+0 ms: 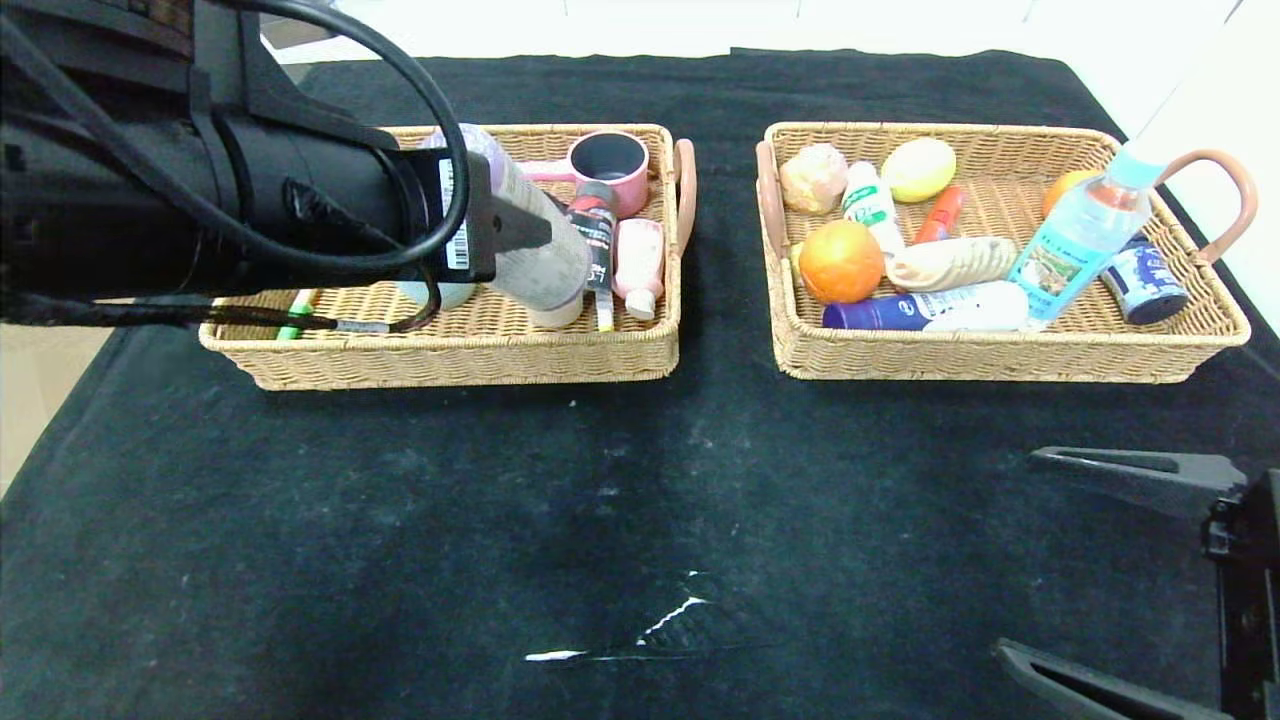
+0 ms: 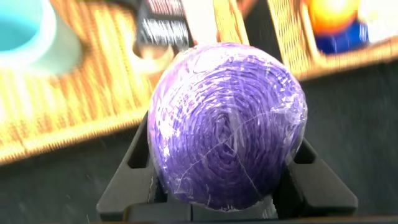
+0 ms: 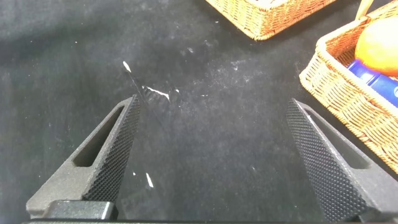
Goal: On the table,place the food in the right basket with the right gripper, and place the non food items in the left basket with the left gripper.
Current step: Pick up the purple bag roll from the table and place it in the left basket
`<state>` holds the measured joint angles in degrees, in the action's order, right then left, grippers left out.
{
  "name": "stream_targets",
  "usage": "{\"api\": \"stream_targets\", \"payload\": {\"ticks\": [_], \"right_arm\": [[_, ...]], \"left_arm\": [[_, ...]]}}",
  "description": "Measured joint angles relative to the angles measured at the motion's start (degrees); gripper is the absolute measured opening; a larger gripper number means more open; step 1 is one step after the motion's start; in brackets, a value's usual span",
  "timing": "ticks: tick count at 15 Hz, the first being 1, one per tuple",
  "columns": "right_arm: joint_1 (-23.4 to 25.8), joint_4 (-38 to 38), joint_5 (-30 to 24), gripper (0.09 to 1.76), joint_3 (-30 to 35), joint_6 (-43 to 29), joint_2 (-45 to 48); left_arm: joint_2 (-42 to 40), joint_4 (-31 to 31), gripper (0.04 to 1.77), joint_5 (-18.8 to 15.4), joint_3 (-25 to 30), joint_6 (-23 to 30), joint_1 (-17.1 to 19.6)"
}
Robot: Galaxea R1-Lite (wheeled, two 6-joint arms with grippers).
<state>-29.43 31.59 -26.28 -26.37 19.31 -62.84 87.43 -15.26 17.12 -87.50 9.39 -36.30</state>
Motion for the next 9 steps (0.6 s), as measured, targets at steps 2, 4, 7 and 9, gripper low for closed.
{"api": "stream_targets", "payload": {"ticks": [2, 4, 7, 9], "right_arm": [[0.0, 0.0, 0.0, 1.71, 0.0, 0.0, 0.0], [0.0, 0.02, 0.0, 1.71, 0.0, 0.0, 0.0], [0.0, -0.02, 0.02, 1.71, 0.0, 0.0, 0.0], [0.0, 0.0, 0.0, 1.71, 0.0, -0.02, -0.05]], "left_arm": [[0.07, 5.99, 0.91, -0.2, 2.43, -2.95, 1.94], [0.09, 14.28, 0.91, -0.39, 6.08, -6.67, 3.71], [0.9, 23.47, 0.91, -0.37, 10.72, -10.65, 5.74], [1.65, 24.88, 0.91, -0.5, 12.04, -11.36, 7.29]]}}
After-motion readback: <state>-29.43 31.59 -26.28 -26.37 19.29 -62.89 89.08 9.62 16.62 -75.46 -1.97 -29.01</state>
